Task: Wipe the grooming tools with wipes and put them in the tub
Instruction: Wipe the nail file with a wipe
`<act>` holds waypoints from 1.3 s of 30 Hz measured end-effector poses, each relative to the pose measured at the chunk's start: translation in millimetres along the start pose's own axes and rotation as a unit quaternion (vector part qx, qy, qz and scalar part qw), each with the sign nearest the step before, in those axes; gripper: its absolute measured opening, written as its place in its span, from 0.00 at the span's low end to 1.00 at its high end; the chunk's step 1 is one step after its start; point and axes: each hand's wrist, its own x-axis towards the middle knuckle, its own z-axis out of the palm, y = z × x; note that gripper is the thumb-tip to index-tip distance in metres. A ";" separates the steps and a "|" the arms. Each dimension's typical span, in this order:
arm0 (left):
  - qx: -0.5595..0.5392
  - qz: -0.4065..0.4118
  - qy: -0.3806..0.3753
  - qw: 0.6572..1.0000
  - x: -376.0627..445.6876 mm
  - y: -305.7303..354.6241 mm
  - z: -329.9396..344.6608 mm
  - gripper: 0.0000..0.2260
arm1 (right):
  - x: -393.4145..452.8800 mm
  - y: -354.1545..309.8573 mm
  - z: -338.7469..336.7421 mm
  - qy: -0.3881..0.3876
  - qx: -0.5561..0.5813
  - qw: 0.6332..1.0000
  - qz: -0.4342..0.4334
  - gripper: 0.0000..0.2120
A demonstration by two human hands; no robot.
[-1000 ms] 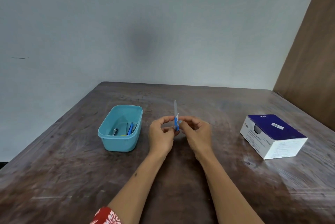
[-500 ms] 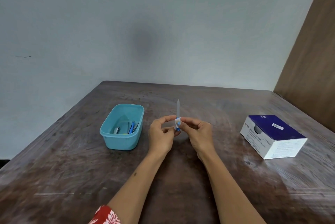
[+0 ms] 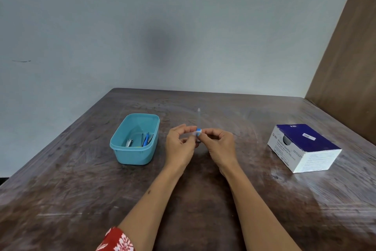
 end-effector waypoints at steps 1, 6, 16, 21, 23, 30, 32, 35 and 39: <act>0.004 0.004 0.008 1.000 0.1 1.0 0.0 0.08 | -0.3 -0.6 0.0 0.001 -0.010 1.000 -0.010 0.02; 0.002 0.021 0.005 1.000 4.2 1.9 -0.9 0.06 | -3.1 -2.5 -1.0 -0.022 -0.064 0.997 -0.046 0.02; -0.056 -0.034 -0.021 0.998 3.0 6.6 -1.7 0.07 | -5.1 -5.8 -2.2 -0.031 -0.033 0.998 -0.036 0.04; -0.076 -0.070 -0.007 0.995 2.7 9.1 -3.3 0.05 | -6.8 -6.5 -4.4 -0.077 -0.085 0.993 -0.017 0.05; -0.087 -0.081 -0.017 0.993 1.8 9.4 -3.0 0.05 | -6.3 -7.1 -3.0 -0.058 -0.078 0.995 -0.031 0.04; -0.107 -0.098 -0.014 0.989 -1.4 14.2 -3.9 0.05 | -8.4 -10.4 -4.6 -0.097 -0.091 0.991 -0.019 0.09; -0.110 -0.098 -0.017 0.989 -2.6 15.5 -3.6 0.05 | -8.3 -11.1 -3.8 -0.084 -0.078 0.993 -0.031 0.08; -0.116 -0.099 -0.026 0.988 -3.5 16.4 -2.0 0.05 | -7.5 -12.1 -2.3 -0.053 -0.050 0.996 -0.042 0.06; -0.110 -0.095 -0.021 0.989 -4.4 16.4 -4.6 0.06 | -8.7 -12.0 -5.9 -0.090 -0.096 0.991 -0.022 0.06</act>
